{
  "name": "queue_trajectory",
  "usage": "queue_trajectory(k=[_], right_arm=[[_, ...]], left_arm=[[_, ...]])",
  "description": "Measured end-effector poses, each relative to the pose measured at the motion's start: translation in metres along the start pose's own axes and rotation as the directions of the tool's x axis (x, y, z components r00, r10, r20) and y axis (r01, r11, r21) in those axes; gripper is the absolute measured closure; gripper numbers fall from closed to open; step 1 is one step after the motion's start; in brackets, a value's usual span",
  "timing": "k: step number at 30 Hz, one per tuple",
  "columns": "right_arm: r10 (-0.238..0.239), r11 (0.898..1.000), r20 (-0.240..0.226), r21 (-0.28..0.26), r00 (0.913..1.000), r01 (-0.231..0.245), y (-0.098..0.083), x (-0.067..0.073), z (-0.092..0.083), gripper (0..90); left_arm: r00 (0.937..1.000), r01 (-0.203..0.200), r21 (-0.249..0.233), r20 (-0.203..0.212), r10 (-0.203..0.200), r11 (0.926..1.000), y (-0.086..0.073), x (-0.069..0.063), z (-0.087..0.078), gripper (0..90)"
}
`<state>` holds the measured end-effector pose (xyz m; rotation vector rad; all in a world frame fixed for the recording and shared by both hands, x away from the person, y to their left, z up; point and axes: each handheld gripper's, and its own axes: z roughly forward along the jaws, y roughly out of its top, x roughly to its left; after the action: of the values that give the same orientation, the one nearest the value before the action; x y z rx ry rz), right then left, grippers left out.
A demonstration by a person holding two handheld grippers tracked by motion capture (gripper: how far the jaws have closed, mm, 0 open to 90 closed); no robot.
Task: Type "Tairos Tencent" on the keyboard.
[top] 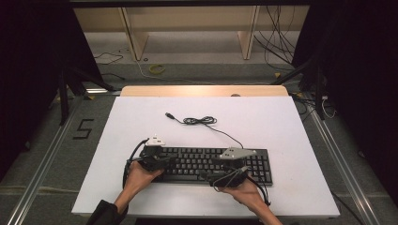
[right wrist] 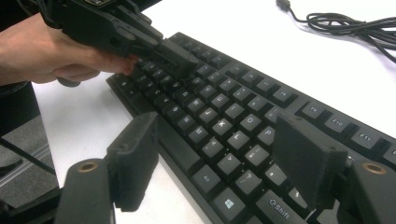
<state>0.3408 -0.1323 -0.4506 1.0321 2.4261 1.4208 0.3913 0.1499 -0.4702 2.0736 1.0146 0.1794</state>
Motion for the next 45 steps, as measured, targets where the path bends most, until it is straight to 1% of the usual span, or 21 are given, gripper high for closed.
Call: queue_trajectory(k=[7, 17, 19, 20, 23, 24, 25, 27, 28, 38, 45], right_arm=[[-0.003, 1.0, 0.001, -0.005, 1.0, 0.003, -0.002, 0.0, -0.002, 31.0], [-0.006, 1.0, 0.002, -0.001, 1.0, 0.006, -0.004, 0.001, -0.002, 30.9], [-0.007, 1.0, 0.002, -0.001, 1.0, 0.007, -0.004, 0.001, -0.002, 30.9], [-0.007, 1.0, 0.002, -0.001, 1.0, 0.007, -0.004, 0.001, -0.002, 30.9], [-0.008, 1.0, 0.003, -0.001, 1.0, 0.008, -0.004, 0.001, -0.002, 30.9], [-0.008, 1.0, 0.003, -0.001, 1.0, 0.008, -0.004, 0.001, -0.002, 30.9], [-0.009, 1.0, 0.004, -0.002, 1.0, 0.009, -0.004, 0.001, -0.002, 31.0], [-0.009, 1.0, 0.005, -0.004, 0.9999, 0.009, -0.004, 0.001, -0.002, 31.0], [-0.008, 1.0, 0.004, -0.006, 1.0, 0.008, -0.004, 0.001, -0.002, 31.0], [-0.007, 1.0, 0.008, -0.006, 0.9999, 0.007, -0.004, 0.0, -0.003, 31.0], [-0.007, 1.0, 0.008, -0.007, 0.9999, 0.007, -0.004, 0.0, -0.003, 31.0]], left_arm=[[1.0, -0.001, 0.009, -0.002, 0.001, 1.0, 0.002, 0.0, 0.006, 89.3], [1.0, 0.003, 0.01, 0.001, -0.003, 0.9999, 0.003, 0.0, 0.009, 89.3], [1.0, -0.006, 0.022, -0.002, 0.006, 0.9997, 0.003, 0.0, 0.009, 89.3], [1.0, -0.007, 0.02, -0.003, 0.007, 0.9998, 0.003, 0.0, 0.01, 89.3], [1.0, 0.002, 0.024, -0.004, -0.002, 0.9997, 0.003, 0.0, 0.011, 89.4], [0.9999, -0.004, 0.033, -0.009, 0.005, 0.9995, 0.002, 0.0, 0.012, 89.4], [1.0, 0.006, 0.024, -0.004, -0.006, 0.9997, 0.001, 0.0, 0.013, 89.5], [1.0, 0.009, 0.027, -0.003, -0.009, 0.9996, 0.001, 0.001, 0.013, 89.5], [1.0, 0.003, 0.03, -0.004, -0.002, 0.9995, 0.001, 0.0, 0.012, 89.6], [0.9999, 0.004, 0.022, -0.01, -0.003, 0.9997, 0.001, -0.001, 0.011, 89.3], [1.0, 0.006, 0.014, 0.001, -0.006, 0.9999, 0.004, -0.001, 0.006, 86.8]])
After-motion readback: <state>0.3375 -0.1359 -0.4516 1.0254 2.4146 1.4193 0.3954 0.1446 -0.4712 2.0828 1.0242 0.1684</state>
